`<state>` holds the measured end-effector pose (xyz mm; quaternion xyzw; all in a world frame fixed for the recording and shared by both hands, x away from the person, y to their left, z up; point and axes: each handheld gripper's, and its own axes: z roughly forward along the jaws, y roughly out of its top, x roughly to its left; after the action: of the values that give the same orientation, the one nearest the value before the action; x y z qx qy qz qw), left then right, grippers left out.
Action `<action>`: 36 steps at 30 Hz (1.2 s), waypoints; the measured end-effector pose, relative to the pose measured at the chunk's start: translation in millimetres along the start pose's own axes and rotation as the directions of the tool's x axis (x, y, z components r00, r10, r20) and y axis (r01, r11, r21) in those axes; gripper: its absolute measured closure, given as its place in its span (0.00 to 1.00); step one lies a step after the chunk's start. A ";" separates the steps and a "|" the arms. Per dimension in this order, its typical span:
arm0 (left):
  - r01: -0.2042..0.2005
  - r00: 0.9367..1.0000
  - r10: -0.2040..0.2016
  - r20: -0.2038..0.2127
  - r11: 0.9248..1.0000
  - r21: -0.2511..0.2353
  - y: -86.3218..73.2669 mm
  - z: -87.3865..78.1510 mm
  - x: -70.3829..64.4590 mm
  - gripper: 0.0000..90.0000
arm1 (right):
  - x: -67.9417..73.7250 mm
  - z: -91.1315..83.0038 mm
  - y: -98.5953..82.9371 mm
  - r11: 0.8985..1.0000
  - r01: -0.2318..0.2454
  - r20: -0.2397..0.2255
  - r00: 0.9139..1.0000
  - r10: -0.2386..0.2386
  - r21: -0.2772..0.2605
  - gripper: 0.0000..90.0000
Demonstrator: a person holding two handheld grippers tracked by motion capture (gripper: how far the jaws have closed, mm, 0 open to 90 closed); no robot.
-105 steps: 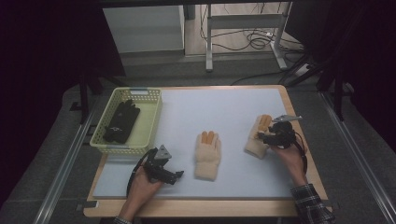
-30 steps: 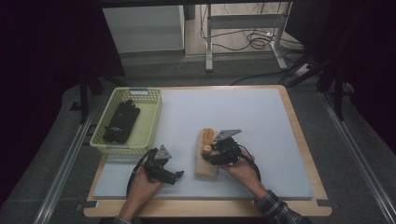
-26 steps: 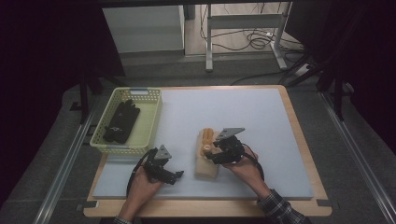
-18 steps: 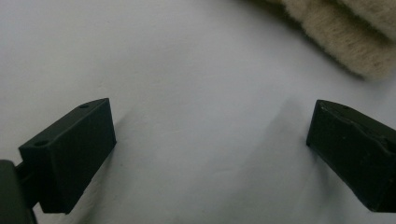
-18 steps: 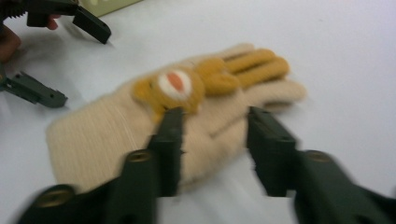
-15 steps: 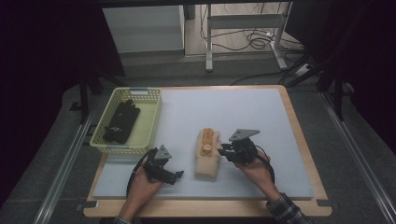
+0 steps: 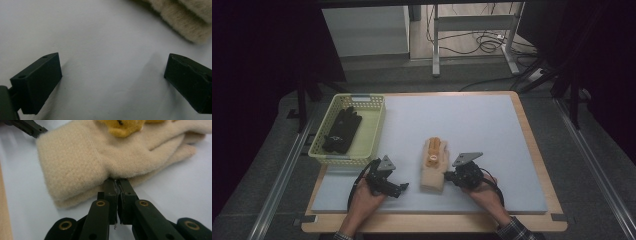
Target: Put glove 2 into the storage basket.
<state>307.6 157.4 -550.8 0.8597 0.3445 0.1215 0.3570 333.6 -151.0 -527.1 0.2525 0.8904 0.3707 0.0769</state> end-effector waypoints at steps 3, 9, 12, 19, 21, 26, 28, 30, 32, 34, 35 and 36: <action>0.000 1.000 0.000 0.000 1.000 0.000 0.0 0.0 0.0 0.01 | 1.6 4.0 1.4 1.000 -0.002 0.000 1.000 0.002 -0.002 0.95; 0.000 1.000 0.000 0.000 1.000 0.000 0.0 0.0 0.0 0.01 | 5.5 13.6 8.2 1.000 -0.014 -0.005 1.000 0.014 -0.014 0.95; 0.000 1.000 0.000 0.000 1.000 0.000 0.0 0.0 0.0 0.01 | 9.0 22.1 14.5 1.000 -0.004 0.001 1.000 0.004 -0.025 0.94; 0.000 1.000 0.000 0.000 1.000 0.000 0.0 0.0 0.0 0.01 | 14.5 34.9 24.8 0.999 0.010 0.005 1.000 -0.010 -0.034 0.93; -0.001 1.000 0.001 0.000 1.000 0.000 0.0 0.0 0.0 0.01 | 15.9 38.9 28.9 0.999 0.018 0.008 1.000 -0.017 -0.031 0.93; -0.001 1.000 0.001 0.000 1.000 0.000 0.0 0.0 0.0 0.01 | 19.1 49.9 39.0 0.999 0.023 0.014 1.000 -0.023 -0.030 0.93; -0.001 1.000 0.001 0.000 1.000 0.000 0.0 0.0 0.0 0.01 | 20.0 54.3 43.1 0.999 0.024 0.016 1.000 -0.024 -0.028 0.92; -0.002 1.000 0.002 -0.001 1.000 0.000 0.0 0.0 0.1 0.02 | 21.7 60.2 48.0 0.999 0.026 0.020 0.999 -0.025 -0.032 0.92; -0.002 1.000 0.002 -0.001 1.000 0.000 0.0 0.0 0.1 0.01 | 22.7 62.5 49.8 0.999 0.034 0.024 0.999 -0.033 -0.033 0.92; -0.002 1.000 0.002 -0.001 1.000 0.000 0.0 0.0 0.1 0.01 | 22.8 62.9 50.1 0.999 0.036 0.022 0.999 -0.035 -0.035 0.91; -0.002 1.000 0.002 -0.001 1.000 0.000 0.0 0.0 0.1 0.02 | 22.6 62.5 50.0 0.999 0.037 0.019 0.999 -0.037 -0.034 0.89; -0.002 1.000 0.002 -0.001 1.000 0.000 0.0 0.0 0.1 0.02 | 21.9 60.5 49.4 0.999 0.036 0.009 0.999 -0.036 -0.027 0.86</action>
<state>307.6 157.5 -550.8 0.8601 0.3437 0.1223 0.3567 353.7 -72.8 -534.7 0.2371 0.8894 0.3801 0.0909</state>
